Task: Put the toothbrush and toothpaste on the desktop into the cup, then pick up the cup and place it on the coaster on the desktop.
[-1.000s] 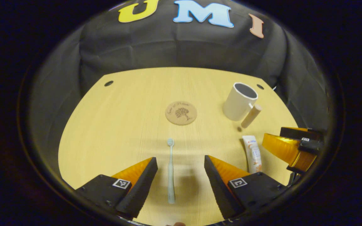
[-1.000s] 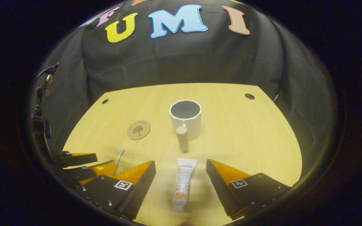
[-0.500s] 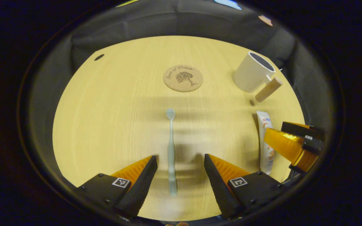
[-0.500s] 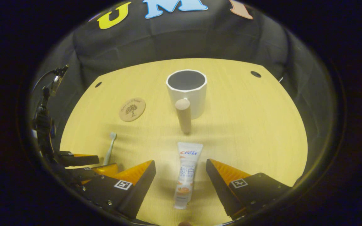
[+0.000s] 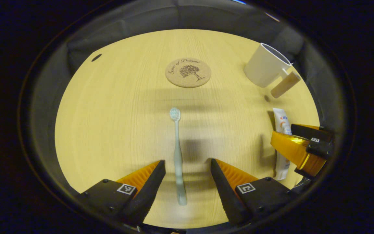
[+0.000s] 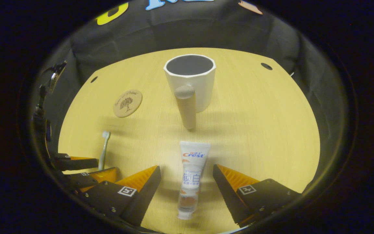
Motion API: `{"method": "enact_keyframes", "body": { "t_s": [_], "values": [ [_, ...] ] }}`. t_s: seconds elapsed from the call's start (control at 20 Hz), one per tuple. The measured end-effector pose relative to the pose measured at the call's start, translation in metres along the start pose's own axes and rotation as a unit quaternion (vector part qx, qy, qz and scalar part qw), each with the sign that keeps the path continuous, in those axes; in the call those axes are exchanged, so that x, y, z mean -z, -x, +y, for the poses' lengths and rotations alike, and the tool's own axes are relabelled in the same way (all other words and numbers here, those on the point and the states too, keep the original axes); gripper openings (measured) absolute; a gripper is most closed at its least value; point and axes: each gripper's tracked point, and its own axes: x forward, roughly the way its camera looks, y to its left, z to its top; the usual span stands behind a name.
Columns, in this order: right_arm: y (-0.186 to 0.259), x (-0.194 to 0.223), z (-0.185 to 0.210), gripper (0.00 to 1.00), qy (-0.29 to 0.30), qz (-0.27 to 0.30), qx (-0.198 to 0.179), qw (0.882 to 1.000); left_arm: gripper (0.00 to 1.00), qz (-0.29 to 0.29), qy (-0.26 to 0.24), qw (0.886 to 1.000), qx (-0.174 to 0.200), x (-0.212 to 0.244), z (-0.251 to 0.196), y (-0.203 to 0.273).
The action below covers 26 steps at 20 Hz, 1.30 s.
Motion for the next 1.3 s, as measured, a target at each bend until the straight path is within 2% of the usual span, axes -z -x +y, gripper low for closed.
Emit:
{"method": "enact_keyframes", "body": {
  "t_s": [0.1, 0.15, 0.35, 0.4, 0.45, 0.55, 0.65, 0.7, 0.8, 0.85, 0.9, 0.95, 1.05, 1.1, 1.15, 1.3],
  "values": [
    [-0.002, 0.009, 0.001, 0.98, 0.003, 0.021, 0.0, 1.0, 0.92, 0.001, 0.0, 1.0, -0.002, 0.001, 0.0, 0.002],
    [-0.005, 0.01, 0.0, 0.93, 0.005, 0.025, 0.002, 1.0, 0.88, -0.001, 0.0, 1.0, -0.004, 0.0, 0.002, 0.002],
    [-0.007, 0.019, -0.001, 0.83, 0.015, 0.03, 0.008, 0.999, 0.61, -0.005, -0.001, 1.0, -0.005, -0.002, 0.001, 0.002],
    [-0.007, 0.019, -0.004, 0.83, 0.017, 0.032, 0.015, 0.999, 0.61, -0.005, -0.003, 1.0, -0.005, -0.002, 0.001, 0.002],
    [-0.006, 0.02, -0.007, 0.72, 0.017, 0.033, 0.02, 0.999, 0.62, -0.011, -0.004, 1.0, -0.006, -0.003, 0.002, 0.004],
    [-0.007, 0.021, -0.012, 0.61, 0.011, 0.039, 0.024, 0.999, 0.3, -0.012, 0.006, 1.0, -0.008, -0.006, 0.002, 0.002],
    [-0.007, 0.019, -0.011, 0.58, -0.001, 0.04, 0.019, 0.999, 0.29, -0.015, 0.002, 1.0, -0.008, -0.006, 0.006, 0.005],
    [-0.008, 0.02, -0.013, 0.47, -0.022, 0.041, 0.014, 0.999, 0.17, -0.013, 0.006, 1.0, -0.007, -0.003, 0.005, 0.005],
    [-0.006, 0.018, -0.017, 0.28, -0.042, 0.043, 0.003, 0.998, 0.19, -0.017, 0.004, 1.0, -0.003, -0.006, 0.002, 0.005],
    [-0.005, 0.017, -0.02, 0.28, -0.049, 0.04, -0.003, 0.998, 0.19, -0.018, 0.004, 1.0, -0.002, -0.005, 0.002, 0.004],
    [-0.006, 0.017, -0.019, 0.28, -0.059, 0.038, -0.01, 0.998, 0.14, -0.019, 0.0, 1.0, -0.002, -0.007, 0.002, 0.005],
    [-0.004, 0.016, -0.019, 0.22, -0.06, 0.032, -0.016, 0.998, 0.15, -0.018, -0.006, 1.0, -0.002, -0.005, 0.001, 0.005],
    [-0.004, 0.013, -0.02, 0.22, -0.059, 0.019, -0.029, 0.998, 0.14, -0.026, -0.013, 1.0, -0.004, -0.006, 0.001, 0.005],
    [-0.005, 0.013, -0.018, 0.22, -0.06, 0.01, -0.038, 0.997, 0.11, -0.034, -0.015, 0.999, -0.004, -0.007, 0.0, 0.005],
    [-0.005, 0.013, -0.017, 0.17, -0.057, 0.007, -0.049, 0.997, 0.11, -0.038, -0.018, 0.999, -0.003, -0.006, 0.0, 0.005],
    [-0.003, 0.01, -0.018, 0.17, -0.065, -0.005, -0.067, 0.996, 0.09, -0.052, -0.02, 0.998, -0.001, -0.007, 0.0, 0.006]
  ]
}}
